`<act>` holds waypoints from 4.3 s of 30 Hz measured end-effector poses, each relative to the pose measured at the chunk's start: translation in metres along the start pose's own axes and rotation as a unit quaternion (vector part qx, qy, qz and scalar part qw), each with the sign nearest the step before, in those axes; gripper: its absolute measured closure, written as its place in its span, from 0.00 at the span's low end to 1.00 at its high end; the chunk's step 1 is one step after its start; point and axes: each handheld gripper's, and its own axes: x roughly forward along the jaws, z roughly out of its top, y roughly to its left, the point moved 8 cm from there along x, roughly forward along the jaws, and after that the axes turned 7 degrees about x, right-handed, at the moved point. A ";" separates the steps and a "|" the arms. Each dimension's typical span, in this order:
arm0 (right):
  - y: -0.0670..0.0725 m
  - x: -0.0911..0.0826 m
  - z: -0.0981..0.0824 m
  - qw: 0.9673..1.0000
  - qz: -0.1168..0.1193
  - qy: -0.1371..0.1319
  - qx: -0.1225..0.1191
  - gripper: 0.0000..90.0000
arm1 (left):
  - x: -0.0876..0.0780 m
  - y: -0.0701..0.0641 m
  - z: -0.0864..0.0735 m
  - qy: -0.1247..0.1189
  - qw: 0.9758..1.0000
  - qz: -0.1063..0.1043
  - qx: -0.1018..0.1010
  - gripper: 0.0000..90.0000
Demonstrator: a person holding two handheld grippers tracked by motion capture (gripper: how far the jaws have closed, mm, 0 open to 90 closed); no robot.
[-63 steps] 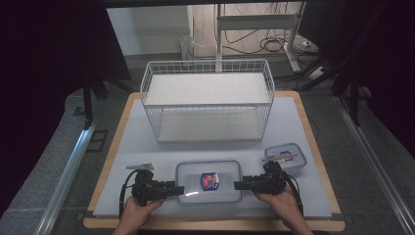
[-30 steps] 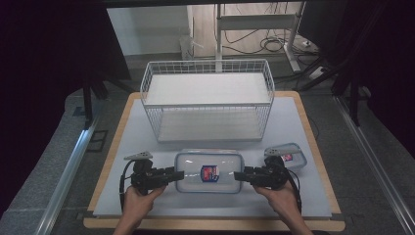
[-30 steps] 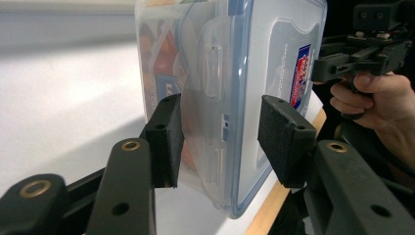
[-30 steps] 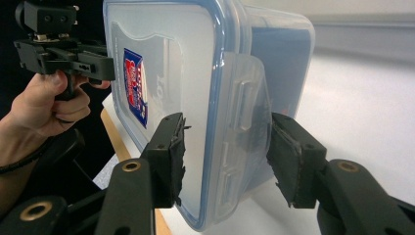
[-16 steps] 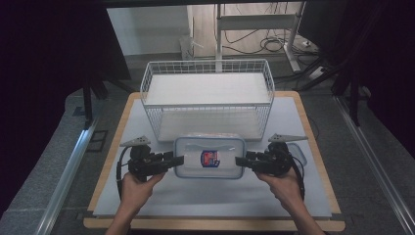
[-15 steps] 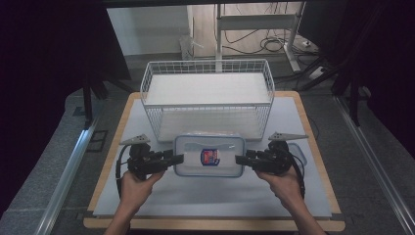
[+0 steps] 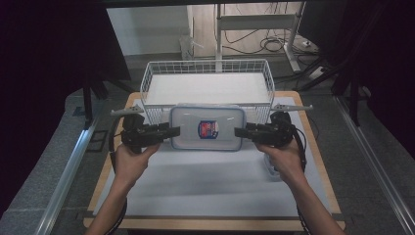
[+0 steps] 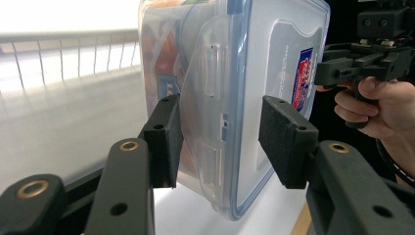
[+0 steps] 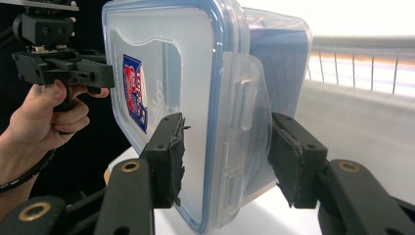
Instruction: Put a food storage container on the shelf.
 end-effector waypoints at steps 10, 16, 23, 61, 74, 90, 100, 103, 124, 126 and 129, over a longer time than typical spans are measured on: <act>0.000 0.005 0.043 1.000 -0.004 -0.014 -0.002 0.55 | 0.001 0.017 0.038 -0.020 1.000 -0.005 -0.010 0.58; -0.004 0.009 0.064 1.000 -0.002 -0.021 0.009 0.55 | 0.003 0.026 0.057 -0.024 1.000 -0.002 -0.015 0.58; -0.012 0.014 0.090 1.000 -0.006 -0.025 0.016 0.55 | 0.012 0.040 0.073 -0.026 0.999 -0.006 -0.027 0.58; -0.047 0.040 0.129 0.998 -0.006 -0.040 0.055 0.53 | 0.034 0.076 0.093 -0.029 0.998 0.013 -0.050 0.54; -0.052 0.046 0.134 0.998 -0.018 -0.039 0.055 0.49 | 0.044 0.082 0.095 -0.030 0.998 0.019 -0.060 0.43; -0.056 0.052 0.132 0.997 -0.065 -0.043 0.017 0.46 | 0.062 0.103 0.092 -0.032 0.992 -0.018 -0.121 0.21; -0.056 0.045 0.127 0.997 -0.058 -0.052 0.007 0.43 | 0.050 0.103 0.089 -0.044 0.995 0.005 -0.086 0.16; -0.057 0.043 0.124 0.997 -0.058 -0.053 0.003 0.43 | 0.046 0.097 0.086 -0.044 0.997 0.007 -0.055 0.17; -0.052 0.044 0.094 0.993 -0.084 -0.031 -0.072 0.60 | 0.036 0.072 0.061 -0.017 0.995 0.076 0.066 0.80; -0.053 0.048 0.093 0.993 -0.091 -0.026 -0.075 0.61 | 0.036 0.072 0.061 -0.015 0.994 0.082 0.067 0.82; -0.053 0.050 0.092 0.993 -0.093 -0.025 -0.075 0.63 | 0.038 0.074 0.064 -0.013 0.993 0.092 0.066 0.82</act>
